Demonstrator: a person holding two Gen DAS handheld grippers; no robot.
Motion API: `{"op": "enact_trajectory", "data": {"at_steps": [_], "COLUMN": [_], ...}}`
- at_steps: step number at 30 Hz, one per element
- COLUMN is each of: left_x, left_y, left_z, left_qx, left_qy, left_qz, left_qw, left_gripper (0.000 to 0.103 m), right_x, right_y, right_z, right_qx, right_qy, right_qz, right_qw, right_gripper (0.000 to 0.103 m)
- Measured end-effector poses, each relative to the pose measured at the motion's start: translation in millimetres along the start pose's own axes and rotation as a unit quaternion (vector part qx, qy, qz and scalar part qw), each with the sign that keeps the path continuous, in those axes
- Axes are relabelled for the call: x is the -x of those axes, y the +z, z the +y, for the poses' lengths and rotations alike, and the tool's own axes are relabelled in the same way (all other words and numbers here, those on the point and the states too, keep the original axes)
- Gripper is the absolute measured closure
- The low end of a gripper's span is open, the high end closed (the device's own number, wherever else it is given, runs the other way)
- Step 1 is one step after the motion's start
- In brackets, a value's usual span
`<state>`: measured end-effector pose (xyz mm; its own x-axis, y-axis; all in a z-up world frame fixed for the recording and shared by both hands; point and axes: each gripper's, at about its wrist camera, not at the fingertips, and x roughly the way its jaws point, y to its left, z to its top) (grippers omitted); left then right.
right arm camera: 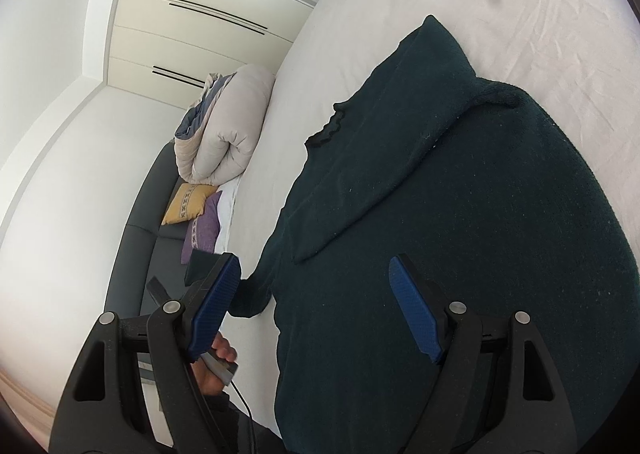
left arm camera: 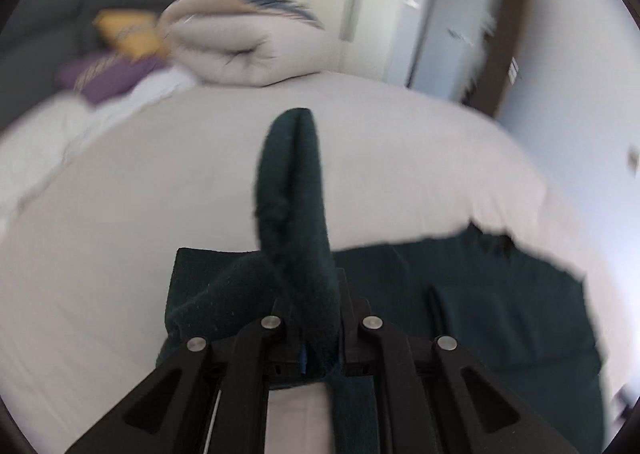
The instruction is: Fold small clothes
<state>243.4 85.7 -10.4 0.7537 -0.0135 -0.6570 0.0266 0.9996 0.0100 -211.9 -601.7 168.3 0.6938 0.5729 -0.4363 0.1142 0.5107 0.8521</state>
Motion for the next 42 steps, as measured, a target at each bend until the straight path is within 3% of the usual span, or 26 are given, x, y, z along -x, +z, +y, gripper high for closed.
{"op": "enact_trajectory", "data": {"at_steps": [2,6,8,13,19,23,24,25,26,28,29,31,33,35,39,42], "left_x": [-15.1,-43.9,-42.2,-32.0,-23.1,-17.1,-16.4,-16.4,-16.7,-16.6,-16.0,-10.3,3.0,19.7,40.9,37.5], "left_y": [-26.9,-73.8,-78.4,-83.1,-84.7,-83.4,-83.0,-82.0,-81.3,-79.7,-79.0,-77.2,-77.4,-81.4,-97.6,-107.0], "left_z": [-63.9,-101.0,-97.8,-84.3,-82.3,-69.9,-66.8,-64.5,-61.6,-57.7,-55.5,-50.2,-45.1,-44.6,-50.8,-47.5], "left_qx": [-0.105,-0.157,-0.155,-0.119,-0.108,-0.082,-0.074,-0.068,-0.061,-0.051,-0.046,-0.032,-0.014,-0.007,-0.017,-0.001], "left_qy": [0.024,0.037,0.040,0.005,0.005,-0.006,-0.009,-0.011,-0.013,-0.017,-0.020,-0.027,-0.042,-0.058,-0.076,-0.085], "left_qz": [0.014,0.053,0.048,0.042,0.011,-0.008,-0.010,-0.010,-0.009,-0.009,-0.010,-0.017,-0.033,-0.055,-0.066,-0.044], "left_qw": [0.9941,0.9854,0.9860,0.9919,0.9940,0.9966,0.9971,0.9976,0.9980,0.9985,0.9987,0.9990,0.9985,0.9968,0.9947,0.9954], "left_gripper": [0.093,0.093,0.093,0.089,0.088,0.088,0.088,0.088,0.088,0.082,0.074,0.058,0.034,0.025,0.023,0.023], "right_x": [-7.4,-34.6,-55.1,-129.0,-231.4,-281.1,-291.5,-300.0,-307.1,-317.4,-319.7,-316.6,-308.6,-295.2,-273.1,-264.1], "right_y": [5.8,15.5,19.4,21.7,7.6,3.0,3.4,2.9,2.2,2.2,1.1,1.7,11.4,29.1,72.2,98.9], "right_z": [-0.8,6.9,13.3,26.4,48.0,53.5,52.8,50.9,48.6,48.4,50.9,57.9,64.7,73.2,83.0,78.3], "right_qx": [0.001,0.021,0.036,0.024,-0.007,-0.034,-0.040,-0.044,-0.047,-0.039,-0.023,0.009,0.039,0.068,0.120,0.140], "right_qy": [-0.009,-0.023,-0.028,-0.001,0.014,0.012,0.009,0.004,-0.003,-0.013,-0.020,-0.031,-0.040,-0.052,-0.107,-0.147], "right_qz": [0.002,0.035,0.059,0.130,0.231,0.260,0.263,0.267,0.272,0.276,0.274,0.264,0.246,0.226,0.184,0.161], "right_qw": [1.000,0.999,0.997,0.991,0.973,0.965,0.964,0.963,0.961,0.960,0.961,0.964,0.968,0.970,0.970,0.966], "right_gripper": [0.027,0.027,0.027,0.027,0.040,0.042,0.046,0.056,0.074,0.086,0.092,0.095,0.096,0.096,0.096,0.096]}}
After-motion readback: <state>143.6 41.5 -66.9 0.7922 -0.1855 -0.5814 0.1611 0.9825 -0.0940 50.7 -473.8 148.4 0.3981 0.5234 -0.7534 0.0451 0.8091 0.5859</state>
